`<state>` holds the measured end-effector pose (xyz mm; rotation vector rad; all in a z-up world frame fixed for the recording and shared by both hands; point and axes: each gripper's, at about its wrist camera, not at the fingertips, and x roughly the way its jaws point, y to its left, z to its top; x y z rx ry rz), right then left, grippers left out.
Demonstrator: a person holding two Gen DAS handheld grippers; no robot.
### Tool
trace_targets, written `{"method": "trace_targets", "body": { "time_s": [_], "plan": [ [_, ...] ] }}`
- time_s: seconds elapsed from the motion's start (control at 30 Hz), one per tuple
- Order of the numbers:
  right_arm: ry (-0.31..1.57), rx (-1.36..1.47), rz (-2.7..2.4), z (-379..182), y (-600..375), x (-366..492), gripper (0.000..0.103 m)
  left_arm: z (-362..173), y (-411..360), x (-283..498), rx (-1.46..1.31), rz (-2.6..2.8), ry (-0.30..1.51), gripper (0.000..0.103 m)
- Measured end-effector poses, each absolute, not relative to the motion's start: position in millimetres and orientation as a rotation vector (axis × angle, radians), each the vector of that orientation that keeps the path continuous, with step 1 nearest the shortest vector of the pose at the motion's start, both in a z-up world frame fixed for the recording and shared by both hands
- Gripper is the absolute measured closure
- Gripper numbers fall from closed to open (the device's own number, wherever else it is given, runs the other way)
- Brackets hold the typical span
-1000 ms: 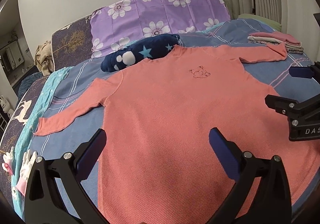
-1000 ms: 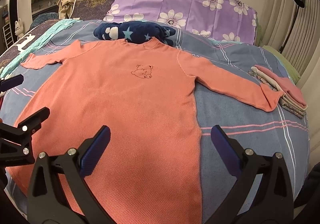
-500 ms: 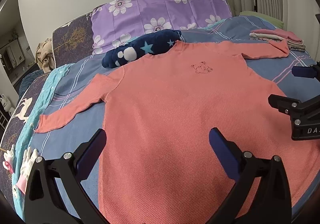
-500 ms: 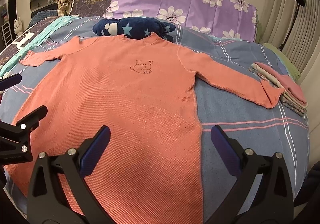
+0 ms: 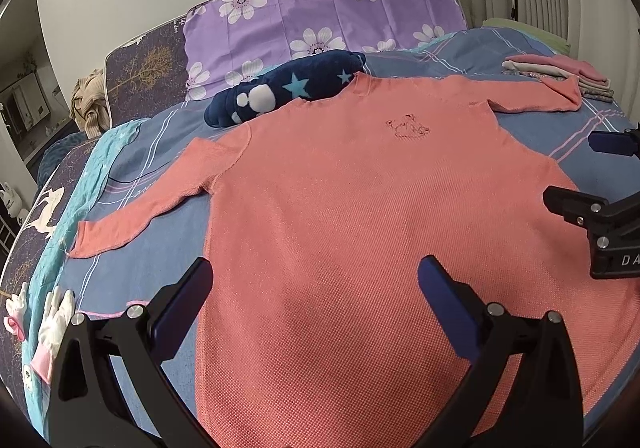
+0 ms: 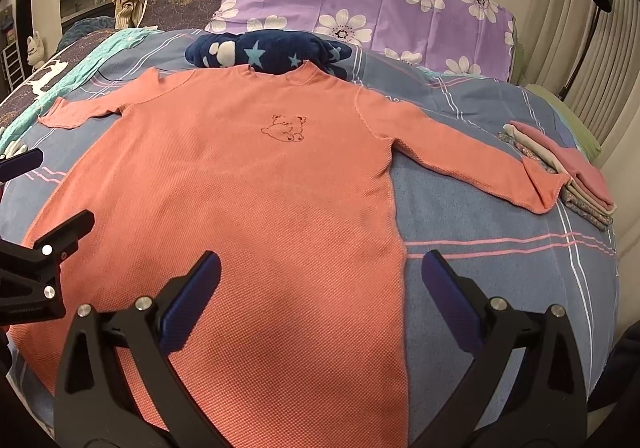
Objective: Fold small clothes
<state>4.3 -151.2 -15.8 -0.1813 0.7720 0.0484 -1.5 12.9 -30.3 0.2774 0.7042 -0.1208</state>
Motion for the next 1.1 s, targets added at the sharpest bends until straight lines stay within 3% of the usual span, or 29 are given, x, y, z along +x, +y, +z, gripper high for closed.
{"method": "trace_targets", "body": {
  "time_s": [0.73,0.9,1.1],
  "plan": [
    [0.759,-0.208,0.061,-12.2,-143.1,4.5,0.002,-34.4,24.3,1.7,0.229,-0.135,0.739,0.001],
    [0.726,-0.250,0.067,-1.2,-137.1,7.9,0.002,-38.9,60.4,17.5,-0.012,-0.132,0.790,0.001],
    [0.677,-0.315,0.041,10.7,-134.5,17.7,0.002,-44.6,140.7,40.6,-0.240,-0.010,0.834,0.021]
  ]
}}
